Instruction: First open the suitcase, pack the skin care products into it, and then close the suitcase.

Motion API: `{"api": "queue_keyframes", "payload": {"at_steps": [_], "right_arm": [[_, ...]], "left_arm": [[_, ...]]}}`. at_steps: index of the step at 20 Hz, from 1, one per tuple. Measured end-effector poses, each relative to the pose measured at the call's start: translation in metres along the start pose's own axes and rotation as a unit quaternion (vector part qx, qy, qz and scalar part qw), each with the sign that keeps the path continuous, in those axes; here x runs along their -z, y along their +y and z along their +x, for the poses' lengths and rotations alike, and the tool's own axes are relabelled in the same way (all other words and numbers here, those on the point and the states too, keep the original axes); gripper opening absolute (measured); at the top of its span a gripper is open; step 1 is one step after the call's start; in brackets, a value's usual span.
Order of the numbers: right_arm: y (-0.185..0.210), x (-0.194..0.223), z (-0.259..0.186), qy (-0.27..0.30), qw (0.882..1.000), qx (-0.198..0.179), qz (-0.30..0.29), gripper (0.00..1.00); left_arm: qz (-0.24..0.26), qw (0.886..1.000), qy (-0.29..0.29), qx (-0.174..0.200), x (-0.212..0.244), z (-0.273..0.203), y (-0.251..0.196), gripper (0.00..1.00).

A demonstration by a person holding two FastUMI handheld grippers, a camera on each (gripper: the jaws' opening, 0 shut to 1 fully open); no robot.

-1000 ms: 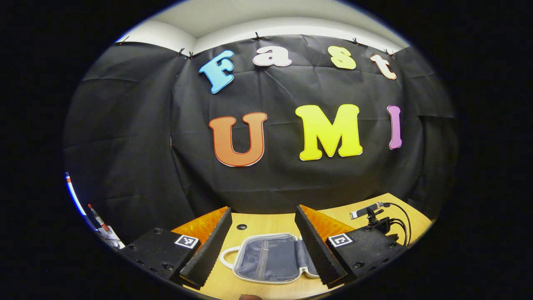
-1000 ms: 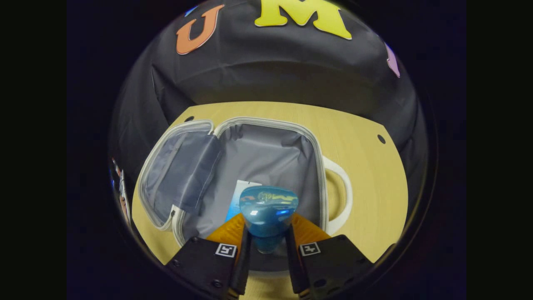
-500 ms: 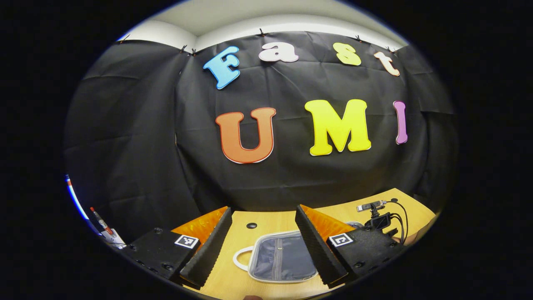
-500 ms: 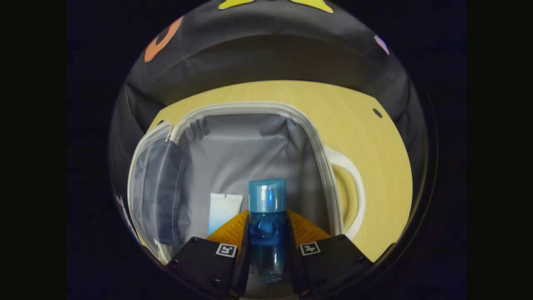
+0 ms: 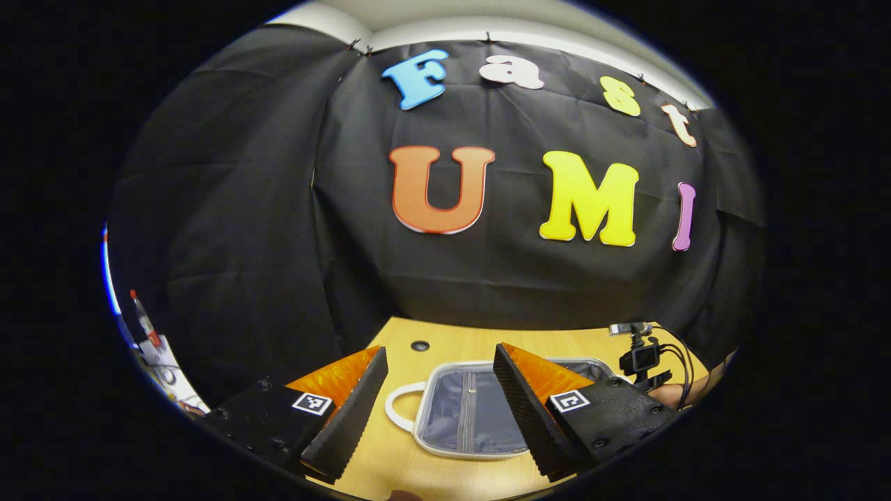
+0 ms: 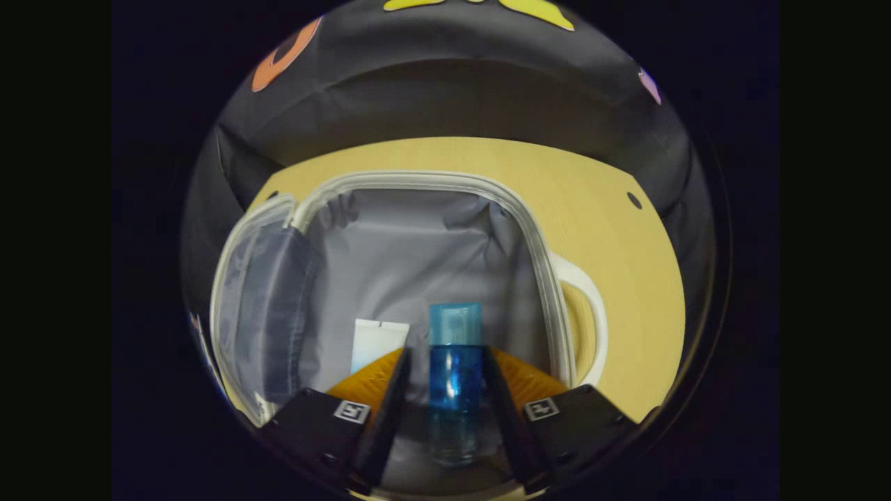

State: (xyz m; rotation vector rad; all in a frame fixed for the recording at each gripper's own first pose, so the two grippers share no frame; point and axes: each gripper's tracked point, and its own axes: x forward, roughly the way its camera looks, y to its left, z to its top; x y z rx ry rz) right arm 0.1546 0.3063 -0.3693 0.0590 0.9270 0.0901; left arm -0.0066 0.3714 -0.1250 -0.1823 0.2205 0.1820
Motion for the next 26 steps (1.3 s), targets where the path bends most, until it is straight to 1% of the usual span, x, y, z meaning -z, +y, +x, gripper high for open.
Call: {"api": "queue_keyframes", "payload": {"at_steps": [2,3,4,6,7,9,10,11,12,13,14,15,16,17,18,19,20,21,22,23,24,26], "right_arm": [[-0.002,-0.010,-0.027,-0.030,0.999,-0.010,-0.007,0.80],[-0.001,-0.017,-0.045,-0.048,0.999,-0.019,-0.012,0.78],[0.000,-0.025,-0.065,-0.067,0.997,-0.031,-0.020,0.80],[-0.003,-0.040,-0.108,-0.110,0.992,-0.049,-0.045,0.81],[-0.007,-0.046,-0.131,-0.132,0.988,-0.055,-0.061,0.80],[-0.016,-0.057,-0.178,-0.177,0.978,-0.058,-0.091,0.81],[-0.024,-0.061,-0.200,-0.200,0.973,-0.056,-0.101,0.81],[-0.032,-0.065,-0.222,-0.221,0.968,-0.056,-0.104,0.80],[-0.039,-0.067,-0.243,-0.239,0.964,-0.053,-0.106,0.78],[-0.047,-0.070,-0.262,-0.258,0.959,-0.049,-0.104,0.81],[-0.054,-0.072,-0.281,-0.276,0.955,-0.046,-0.099,0.81],[-0.059,-0.073,-0.299,-0.292,0.951,-0.043,-0.093,0.80],[-0.065,-0.075,-0.316,-0.308,0.947,-0.040,-0.085,0.80],[-0.070,-0.077,-0.331,-0.322,0.943,-0.035,-0.076,0.80],[-0.078,-0.079,-0.345,-0.335,0.939,-0.028,-0.069,0.80],[-0.085,-0.079,-0.357,-0.348,0.935,-0.023,-0.063,0.80],[-0.092,-0.079,-0.366,-0.359,0.931,-0.013,-0.061,0.80],[-0.100,-0.078,-0.374,-0.367,0.928,-0.004,-0.060,0.77],[-0.108,-0.074,-0.382,-0.372,0.926,0.005,-0.060,0.80],[-0.116,-0.071,-0.386,-0.374,0.925,0.013,-0.058,0.80],[-0.123,-0.067,-0.389,-0.376,0.925,0.018,-0.053,0.80],[-0.139,-0.063,-0.391,-0.377,0.925,0.030,-0.040,0.80]], "left_arm": [[-0.034,0.999,0.041,0.001,0.033,0.018,0.016,0.98],[-0.049,0.997,0.053,0.001,0.045,0.027,0.025,0.98],[-0.067,0.996,0.065,0.005,0.056,0.037,0.033,0.97],[-0.097,0.992,0.086,-0.001,0.077,0.056,0.054,0.99],[-0.120,0.988,0.097,-0.005,0.088,0.065,0.064,0.99],[-0.180,0.976,0.119,0.010,0.105,0.078,0.075,0.98],[-0.211,0.969,0.131,0.018,0.116,0.087,0.078,0.98],[-0.246,0.958,0.143,0.021,0.129,0.096,0.080,0.97],[-0.273,0.950,0.150,0.024,0.138,0.104,0.081,0.97],[-0.307,0.939,0.155,0.029,0.149,0.110,0.079,0.96],[-0.339,0.927,0.155,0.038,0.153,0.115,0.079,0.96],[-0.376,0.912,0.157,0.047,0.156,0.119,0.078,0.81],[-0.404,0.899,0.163,0.054,0.163,0.125,0.076,0.89],[-0.429,0.886,0.168,0.057,0.171,0.129,0.076,0.81],[-0.452,0.875,0.165,0.059,0.176,0.136,0.075,0.78],[-0.469,0.865,0.163,0.065,0.179,0.140,0.074,0.84],[-0.483,0.857,0.165,0.069,0.182,0.142,0.074,0.82],[-0.495,0.850,0.166,0.074,0.184,0.143,0.075,0.62],[-0.504,0.844,0.167,0.078,0.185,0.144,0.074,0.68],[-0.505,0.843,0.170,0.072,0.189,0.149,0.075,0.29],[-0.506,0.843,0.172,0.063,0.196,0.151,0.078,0.20],[-0.513,0.839,0.171,0.062,0.193,0.148,0.078,0.14]]}}
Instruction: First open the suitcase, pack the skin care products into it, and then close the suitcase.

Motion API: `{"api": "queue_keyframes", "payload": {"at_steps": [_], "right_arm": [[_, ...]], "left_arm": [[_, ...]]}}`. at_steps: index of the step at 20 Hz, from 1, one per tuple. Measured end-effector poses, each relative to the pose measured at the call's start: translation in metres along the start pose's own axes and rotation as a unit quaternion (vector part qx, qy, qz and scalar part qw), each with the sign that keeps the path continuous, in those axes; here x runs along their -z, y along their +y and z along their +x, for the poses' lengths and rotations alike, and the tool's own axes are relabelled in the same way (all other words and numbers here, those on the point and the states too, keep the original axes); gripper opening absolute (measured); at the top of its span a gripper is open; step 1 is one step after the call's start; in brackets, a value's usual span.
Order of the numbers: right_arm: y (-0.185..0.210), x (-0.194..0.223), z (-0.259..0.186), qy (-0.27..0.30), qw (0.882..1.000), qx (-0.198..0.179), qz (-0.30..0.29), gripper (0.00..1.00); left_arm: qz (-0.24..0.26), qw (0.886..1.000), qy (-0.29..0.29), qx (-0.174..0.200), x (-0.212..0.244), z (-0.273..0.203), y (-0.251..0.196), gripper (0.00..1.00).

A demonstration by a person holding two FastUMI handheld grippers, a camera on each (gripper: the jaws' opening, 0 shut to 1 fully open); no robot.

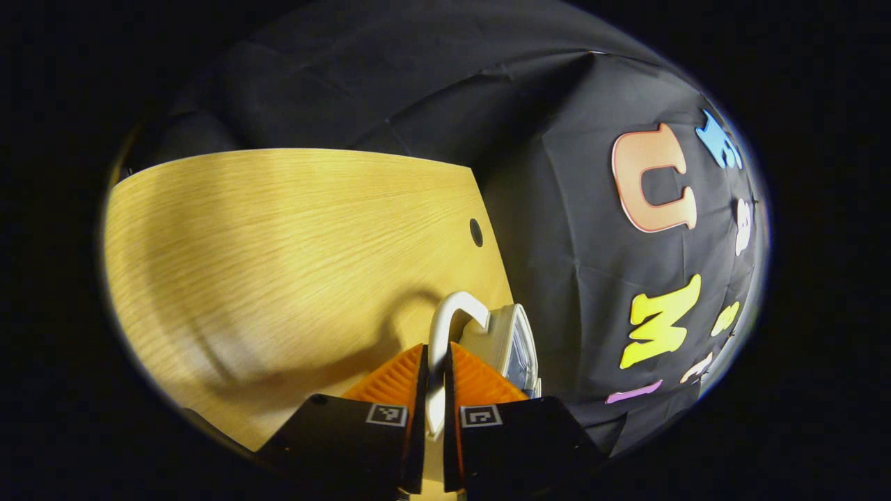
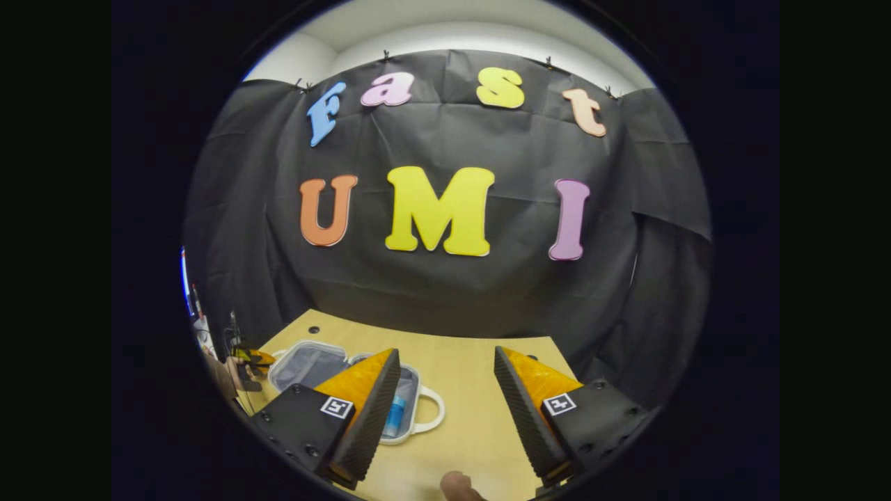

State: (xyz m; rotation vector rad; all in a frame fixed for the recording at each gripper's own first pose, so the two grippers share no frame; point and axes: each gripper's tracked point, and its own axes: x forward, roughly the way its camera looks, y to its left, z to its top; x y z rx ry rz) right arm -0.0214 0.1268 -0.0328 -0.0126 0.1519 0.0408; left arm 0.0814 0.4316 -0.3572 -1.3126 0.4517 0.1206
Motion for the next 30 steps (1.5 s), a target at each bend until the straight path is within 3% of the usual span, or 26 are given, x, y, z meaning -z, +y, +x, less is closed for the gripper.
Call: {"api": "queue_keyframes", "payload": {"at_steps": [2,5,10,12,14,18,23,26,29,30], "right_arm": [[-0.015,-0.001,-0.003,-0.004,1.000,0.015,0.010,0.80],[-0.031,-0.002,-0.006,-0.007,0.999,0.028,0.027,0.81],[-0.045,-0.016,-0.005,-0.028,0.999,0.013,0.031,0.80],[-0.052,-0.022,-0.006,-0.036,0.999,0.002,0.027,0.80],[-0.060,-0.026,-0.005,-0.042,0.999,-0.011,0.025,0.80],[-0.070,-0.027,-0.004,-0.044,0.998,-0.039,0.011,0.78],[-0.087,-0.025,-0.005,-0.047,0.997,-0.066,0.002,0.80],[-0.098,-0.021,-0.004,-0.042,0.996,-0.081,-0.001,0.80],[-0.108,-0.016,-0.003,-0.034,0.995,-0.091,-0.002,0.78],[-0.111,-0.014,-0.003,-0.032,0.995,-0.094,-0.002,0.80]], "left_arm": [[0.008,1.000,-0.003,0.005,0.001,-0.004,-0.010,0.10],[0.059,0.998,-0.007,-0.007,0.001,-0.012,-0.027,0.05],[0.153,0.988,-0.028,0.010,-0.010,-0.032,-0.111,0.04],[0.217,0.975,-0.035,0.016,-0.001,-0.038,-0.149,0.04],[0.289,0.956,-0.047,0.022,0.016,-0.046,-0.190,0.04],[0.429,0.900,-0.067,0.027,0.055,-0.060,-0.251,0.04],[0.501,0.861,-0.073,0.049,0.123,-0.062,-0.307,0.03],[0.531,0.843,-0.065,0.061,0.181,-0.057,-0.327,0.03],[0.524,0.846,-0.034,0.092,0.240,-0.047,-0.340,0.04],[0.531,0.842,-0.024,0.094,0.261,-0.042,-0.342,0.04]]}}
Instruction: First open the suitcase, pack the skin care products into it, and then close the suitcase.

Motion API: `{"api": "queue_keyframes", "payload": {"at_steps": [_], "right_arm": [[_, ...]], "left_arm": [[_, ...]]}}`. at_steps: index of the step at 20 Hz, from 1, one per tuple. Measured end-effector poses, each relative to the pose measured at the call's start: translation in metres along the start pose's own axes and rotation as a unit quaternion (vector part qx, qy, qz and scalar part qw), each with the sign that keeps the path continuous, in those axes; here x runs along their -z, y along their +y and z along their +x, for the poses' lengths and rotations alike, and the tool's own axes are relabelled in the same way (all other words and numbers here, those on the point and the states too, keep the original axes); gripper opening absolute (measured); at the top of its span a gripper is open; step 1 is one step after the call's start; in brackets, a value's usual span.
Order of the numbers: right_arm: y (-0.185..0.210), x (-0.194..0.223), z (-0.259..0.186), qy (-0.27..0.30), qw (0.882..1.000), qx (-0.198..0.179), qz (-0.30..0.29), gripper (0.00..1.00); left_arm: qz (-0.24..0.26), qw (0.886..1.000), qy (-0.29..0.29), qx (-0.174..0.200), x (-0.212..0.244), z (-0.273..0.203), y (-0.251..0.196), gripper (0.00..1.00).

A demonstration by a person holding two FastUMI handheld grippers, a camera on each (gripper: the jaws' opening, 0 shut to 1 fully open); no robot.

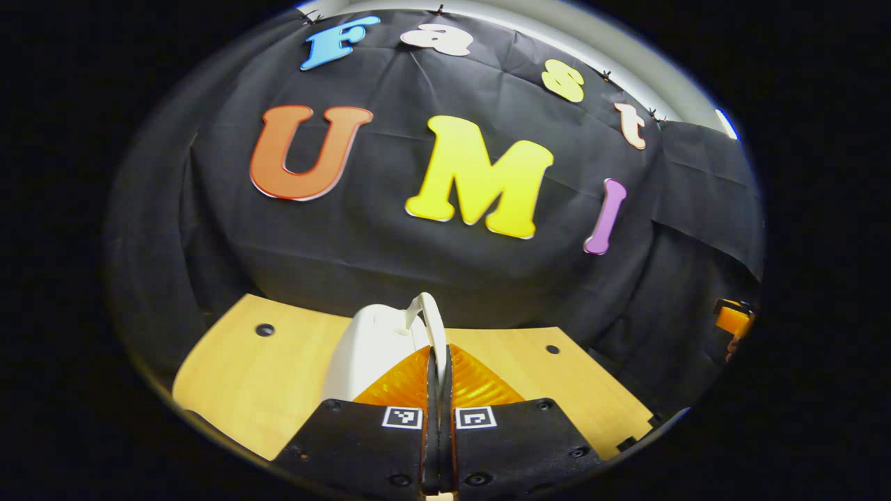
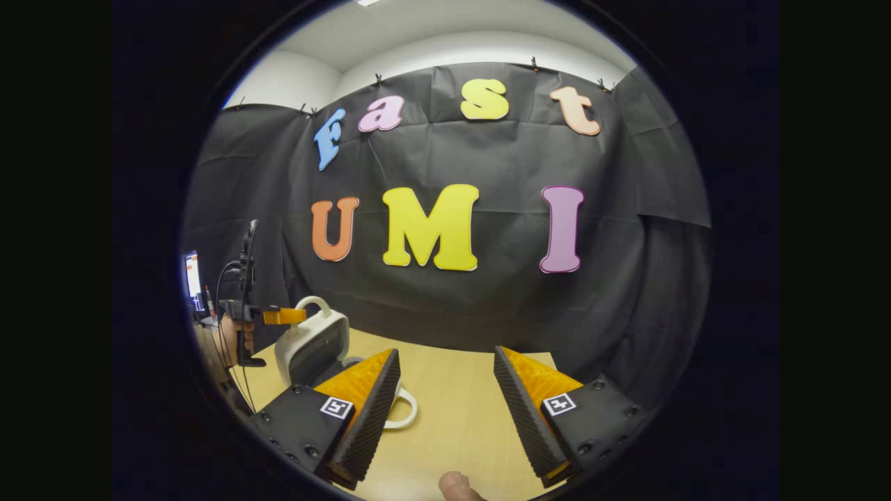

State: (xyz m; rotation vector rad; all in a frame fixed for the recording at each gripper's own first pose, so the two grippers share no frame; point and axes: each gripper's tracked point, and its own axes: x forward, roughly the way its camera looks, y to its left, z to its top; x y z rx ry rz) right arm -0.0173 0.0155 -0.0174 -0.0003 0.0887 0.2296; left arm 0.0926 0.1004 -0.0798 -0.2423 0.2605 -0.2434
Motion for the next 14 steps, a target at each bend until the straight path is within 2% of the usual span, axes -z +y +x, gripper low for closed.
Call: {"api": "queue_keyframes", "payload": {"at_steps": [3,4,8,11,12,14], "right_arm": [[-0.014,0.003,-0.004,0.003,1.000,-0.005,-0.003,0.78],[-0.019,0.004,-0.006,0.004,1.000,-0.006,-0.004,0.80],[-0.043,0.016,-0.011,0.017,1.000,0.000,-0.002,0.80],[-0.063,0.020,-0.016,0.024,1.000,0.011,0.015,0.78],[-0.068,0.021,-0.017,0.026,0.999,0.015,0.024,0.80],[-0.078,0.023,-0.020,0.027,0.999,0.025,0.034,0.78]], "left_arm": [[0.030,0.999,0.033,0.014,0.027,0.026,-0.044,0.03],[0.040,0.998,0.047,0.017,0.040,0.033,-0.055,0.04],[0.075,0.990,0.115,0.036,0.097,0.062,-0.093,0.04],[0.105,0.980,0.163,0.036,0.137,0.075,-0.112,0.04],[0.112,0.977,0.178,0.034,0.149,0.077,-0.113,0.04],[0.122,0.972,0.200,0.024,0.168,0.082,-0.113,0.04]]}}
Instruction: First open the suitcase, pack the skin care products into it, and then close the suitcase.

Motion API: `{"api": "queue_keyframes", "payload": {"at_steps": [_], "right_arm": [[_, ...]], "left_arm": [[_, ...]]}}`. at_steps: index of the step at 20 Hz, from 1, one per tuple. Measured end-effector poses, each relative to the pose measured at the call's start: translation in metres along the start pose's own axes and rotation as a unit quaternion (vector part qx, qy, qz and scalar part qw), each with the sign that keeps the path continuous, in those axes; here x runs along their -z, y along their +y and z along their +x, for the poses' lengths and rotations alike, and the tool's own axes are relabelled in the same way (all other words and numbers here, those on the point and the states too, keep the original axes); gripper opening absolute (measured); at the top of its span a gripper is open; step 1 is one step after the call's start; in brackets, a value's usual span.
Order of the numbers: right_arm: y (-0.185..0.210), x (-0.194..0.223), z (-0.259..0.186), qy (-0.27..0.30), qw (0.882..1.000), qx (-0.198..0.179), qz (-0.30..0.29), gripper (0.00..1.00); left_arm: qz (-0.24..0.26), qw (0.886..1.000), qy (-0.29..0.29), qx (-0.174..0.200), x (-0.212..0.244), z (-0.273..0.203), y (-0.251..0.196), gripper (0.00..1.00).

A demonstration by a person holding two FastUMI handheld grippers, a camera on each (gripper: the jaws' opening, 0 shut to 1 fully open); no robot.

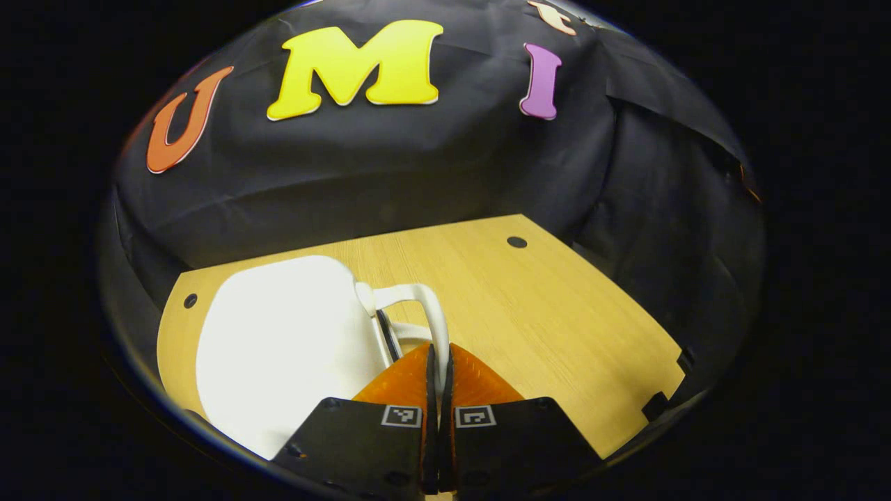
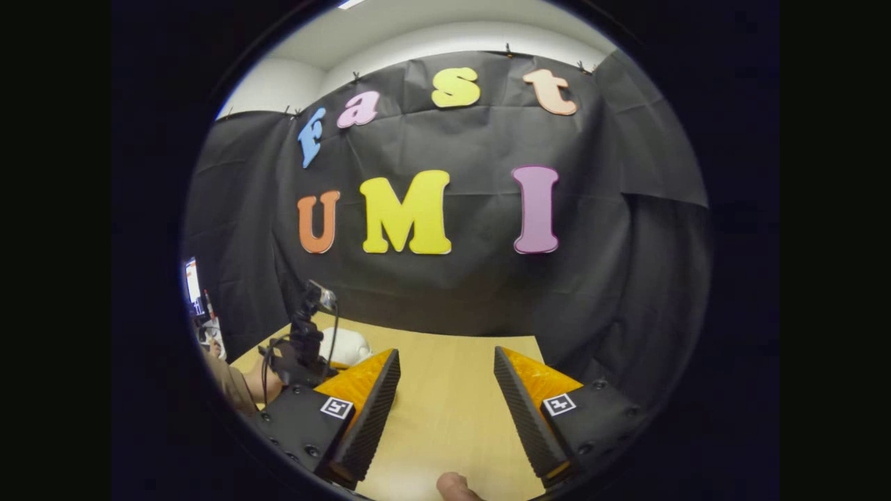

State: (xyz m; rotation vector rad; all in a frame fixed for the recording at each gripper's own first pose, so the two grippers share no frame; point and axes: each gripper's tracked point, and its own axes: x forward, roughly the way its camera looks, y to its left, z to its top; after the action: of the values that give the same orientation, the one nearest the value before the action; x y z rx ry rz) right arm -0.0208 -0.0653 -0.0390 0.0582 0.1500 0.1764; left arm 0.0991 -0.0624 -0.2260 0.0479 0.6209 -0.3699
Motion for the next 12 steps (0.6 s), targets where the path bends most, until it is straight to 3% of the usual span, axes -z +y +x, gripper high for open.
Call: {"api": "queue_keyframes", "payload": {"at_steps": [5,7,8,9,11,12], "right_arm": [[-0.011,0.021,-0.003,0.023,1.000,0.016,0.005,0.81],[-0.013,0.025,-0.002,0.032,0.999,0.022,0.009,0.80],[-0.012,0.027,-0.001,0.035,0.999,0.023,0.011,0.78],[-0.012,0.027,0.001,0.037,0.999,0.025,0.013,0.78],[-0.009,0.027,0.004,0.040,0.999,0.027,0.013,0.80],[-0.005,0.027,0.005,0.041,0.999,0.026,0.012,0.80]], "left_arm": [[0.014,0.999,0.048,-0.020,0.020,0.026,-0.005,0.04],[0.023,0.998,0.054,-0.016,0.021,0.032,-0.011,0.08],[0.018,0.998,0.058,-0.013,0.025,0.033,-0.013,0.16],[0.009,0.998,0.059,-0.013,0.026,0.030,-0.016,0.38],[-0.007,0.999,0.050,-0.010,0.022,0.022,-0.021,0.47],[-0.012,0.999,0.041,-0.013,0.018,0.018,-0.024,0.62]]}}
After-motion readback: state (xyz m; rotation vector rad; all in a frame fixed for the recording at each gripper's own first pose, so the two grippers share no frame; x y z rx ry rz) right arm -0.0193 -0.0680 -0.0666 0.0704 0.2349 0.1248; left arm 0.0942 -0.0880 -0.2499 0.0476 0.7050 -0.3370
